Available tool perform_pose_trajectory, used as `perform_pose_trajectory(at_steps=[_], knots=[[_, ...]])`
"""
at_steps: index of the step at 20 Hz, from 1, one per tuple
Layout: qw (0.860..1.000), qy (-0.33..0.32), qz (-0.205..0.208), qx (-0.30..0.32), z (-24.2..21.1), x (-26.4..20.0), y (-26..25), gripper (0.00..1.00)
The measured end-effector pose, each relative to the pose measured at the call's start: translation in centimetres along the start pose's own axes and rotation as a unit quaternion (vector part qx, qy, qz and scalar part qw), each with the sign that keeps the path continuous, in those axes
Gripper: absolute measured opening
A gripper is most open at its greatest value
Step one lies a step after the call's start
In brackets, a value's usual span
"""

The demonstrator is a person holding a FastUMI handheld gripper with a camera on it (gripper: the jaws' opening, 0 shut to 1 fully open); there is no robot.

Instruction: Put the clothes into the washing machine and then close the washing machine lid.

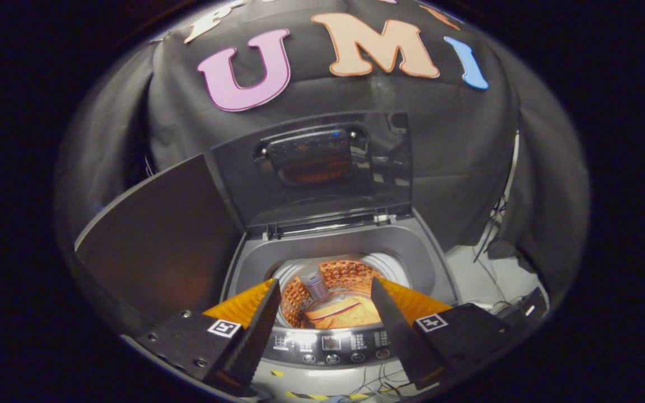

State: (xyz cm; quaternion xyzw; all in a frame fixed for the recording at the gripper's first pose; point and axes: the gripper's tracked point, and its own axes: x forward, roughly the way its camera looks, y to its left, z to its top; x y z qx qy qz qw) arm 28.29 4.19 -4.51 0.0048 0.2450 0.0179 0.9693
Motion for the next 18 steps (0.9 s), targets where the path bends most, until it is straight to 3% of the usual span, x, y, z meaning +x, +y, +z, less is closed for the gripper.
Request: perform_pose_trajectory(at_steps=[5,9,18], knots=[[0.999,-0.032,-0.005,0.013,0.9,-5.1,-0.3,0.97],[0.997,-0.065,-0.007,-0.028,1.6,-7.8,-1.5,0.97],[0.993,-0.115,-0.011,-0.03,3.9,-11.3,-4.0,0.97]])
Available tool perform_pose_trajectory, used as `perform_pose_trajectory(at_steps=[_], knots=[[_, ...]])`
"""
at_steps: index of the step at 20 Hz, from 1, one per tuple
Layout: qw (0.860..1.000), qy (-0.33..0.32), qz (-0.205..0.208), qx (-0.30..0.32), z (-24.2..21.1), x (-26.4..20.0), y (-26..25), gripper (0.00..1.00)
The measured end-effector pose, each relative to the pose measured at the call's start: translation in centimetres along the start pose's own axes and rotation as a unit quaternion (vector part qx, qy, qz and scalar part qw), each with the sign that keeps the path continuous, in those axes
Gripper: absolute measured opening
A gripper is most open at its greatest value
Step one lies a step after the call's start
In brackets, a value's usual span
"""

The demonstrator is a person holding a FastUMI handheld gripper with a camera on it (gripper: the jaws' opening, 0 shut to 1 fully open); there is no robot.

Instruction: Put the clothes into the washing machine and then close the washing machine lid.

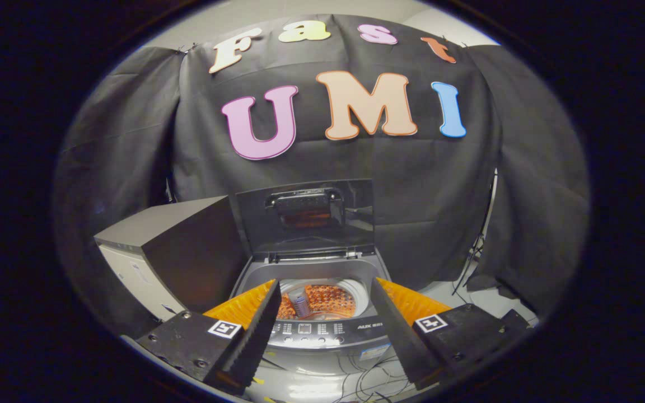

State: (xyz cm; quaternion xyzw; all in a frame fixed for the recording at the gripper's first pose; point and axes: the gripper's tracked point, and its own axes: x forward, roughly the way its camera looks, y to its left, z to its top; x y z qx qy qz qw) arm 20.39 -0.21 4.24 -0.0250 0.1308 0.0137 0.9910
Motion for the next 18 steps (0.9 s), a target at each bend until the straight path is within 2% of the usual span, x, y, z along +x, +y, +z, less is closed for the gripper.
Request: perform_pose_trajectory(at_steps=[5,13,18], knots=[[1.0,-0.006,-0.011,-0.007,0.0,0.2,-0.9,0.97],[1.0,0.001,-0.002,-0.024,-1.1,1.0,0.3,0.97],[0.999,-0.011,-0.006,-0.03,0.5,1.9,0.9,0.97]])
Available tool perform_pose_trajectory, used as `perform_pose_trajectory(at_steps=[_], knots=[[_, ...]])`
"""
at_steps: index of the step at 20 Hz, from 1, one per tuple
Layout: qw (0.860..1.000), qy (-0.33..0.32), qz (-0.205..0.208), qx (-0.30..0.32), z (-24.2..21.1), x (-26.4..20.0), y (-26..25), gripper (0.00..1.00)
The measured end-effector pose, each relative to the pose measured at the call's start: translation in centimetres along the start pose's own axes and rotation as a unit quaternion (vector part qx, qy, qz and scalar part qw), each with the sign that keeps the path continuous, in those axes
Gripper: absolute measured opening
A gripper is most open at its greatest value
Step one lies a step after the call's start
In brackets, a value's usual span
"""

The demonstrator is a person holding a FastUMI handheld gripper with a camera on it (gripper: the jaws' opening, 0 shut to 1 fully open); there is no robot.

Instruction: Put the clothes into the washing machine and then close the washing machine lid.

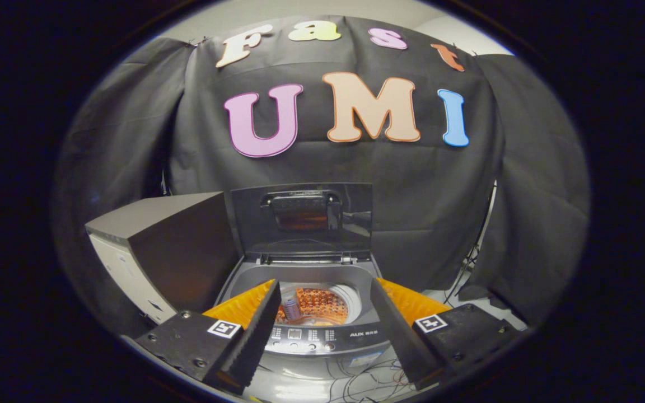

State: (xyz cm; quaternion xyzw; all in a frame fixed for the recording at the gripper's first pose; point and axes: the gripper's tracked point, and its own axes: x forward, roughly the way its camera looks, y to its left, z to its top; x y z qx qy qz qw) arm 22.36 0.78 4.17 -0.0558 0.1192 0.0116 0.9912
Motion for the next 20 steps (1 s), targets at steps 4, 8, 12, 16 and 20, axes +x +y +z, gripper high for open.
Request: perform_pose_trajectory(at_steps=[4,8,12,16,20], knots=[[0.999,-0.03,-0.015,-0.007,3.6,1.5,-0.1,0.97],[0.997,-0.068,-0.025,-0.012,8.2,3.5,0.4,0.97],[0.996,-0.079,-0.044,-0.007,11.2,7.3,0.8,0.97],[0.994,-0.083,-0.067,-0.014,13.5,12.4,1.0,0.97],[0.991,-0.114,-0.071,0.013,16.7,17.7,1.9,0.97]])
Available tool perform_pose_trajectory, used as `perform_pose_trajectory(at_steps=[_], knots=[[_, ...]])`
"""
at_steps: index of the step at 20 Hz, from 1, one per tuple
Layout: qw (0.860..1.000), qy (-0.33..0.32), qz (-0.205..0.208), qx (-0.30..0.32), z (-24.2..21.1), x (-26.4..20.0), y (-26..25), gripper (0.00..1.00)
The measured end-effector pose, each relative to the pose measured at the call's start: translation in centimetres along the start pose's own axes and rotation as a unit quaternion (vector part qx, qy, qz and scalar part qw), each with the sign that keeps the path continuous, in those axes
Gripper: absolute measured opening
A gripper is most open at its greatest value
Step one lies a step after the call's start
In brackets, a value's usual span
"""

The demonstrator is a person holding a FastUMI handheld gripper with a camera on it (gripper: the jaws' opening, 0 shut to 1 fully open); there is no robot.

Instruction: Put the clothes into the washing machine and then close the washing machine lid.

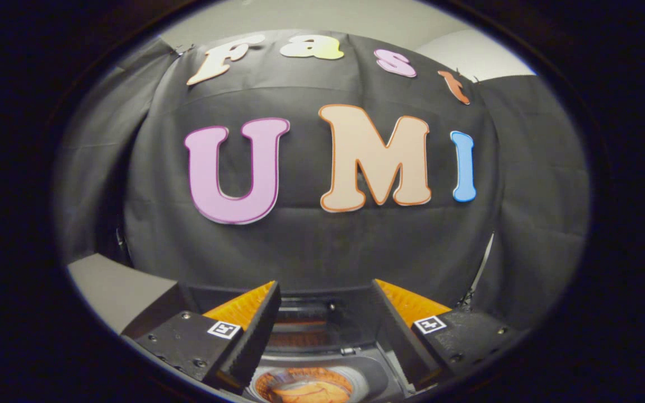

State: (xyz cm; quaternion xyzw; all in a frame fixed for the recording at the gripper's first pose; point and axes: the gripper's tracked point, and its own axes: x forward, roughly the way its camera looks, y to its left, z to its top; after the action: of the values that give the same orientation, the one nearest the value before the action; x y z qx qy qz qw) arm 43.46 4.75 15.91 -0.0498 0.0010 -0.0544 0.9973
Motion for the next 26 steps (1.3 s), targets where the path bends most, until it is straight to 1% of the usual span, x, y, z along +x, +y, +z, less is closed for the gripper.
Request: perform_pose_trajectory(at_steps=[3,5,8,10,11,12,13,14,17,19,26], knots=[[1.0,0.022,0.008,0.013,-1.6,4.2,2.2,0.97],[0.999,0.026,0.017,0.023,-2.6,6.8,3.7,0.97],[0.997,0.063,0.021,0.036,-5.7,9.8,5.6,0.97],[0.996,0.078,0.017,0.03,-7.3,11.5,6.1,0.97],[0.996,0.089,0.018,0.014,-7.6,11.8,6.3,0.97],[0.996,0.077,0.026,-0.028,-7.4,12.1,6.5,0.98],[0.996,0.082,0.031,-0.035,-7.6,11.9,6.4,0.97],[0.996,0.084,0.031,-0.006,-7.7,11.8,6.2,0.97],[0.996,0.086,0.029,-0.017,-8.0,10.3,5.9,0.99],[0.996,0.078,0.02,-0.022,-7.6,10.4,5.7,0.99],[0.999,0.048,0.018,-0.017,-7.0,9.6,5.5,0.99]])
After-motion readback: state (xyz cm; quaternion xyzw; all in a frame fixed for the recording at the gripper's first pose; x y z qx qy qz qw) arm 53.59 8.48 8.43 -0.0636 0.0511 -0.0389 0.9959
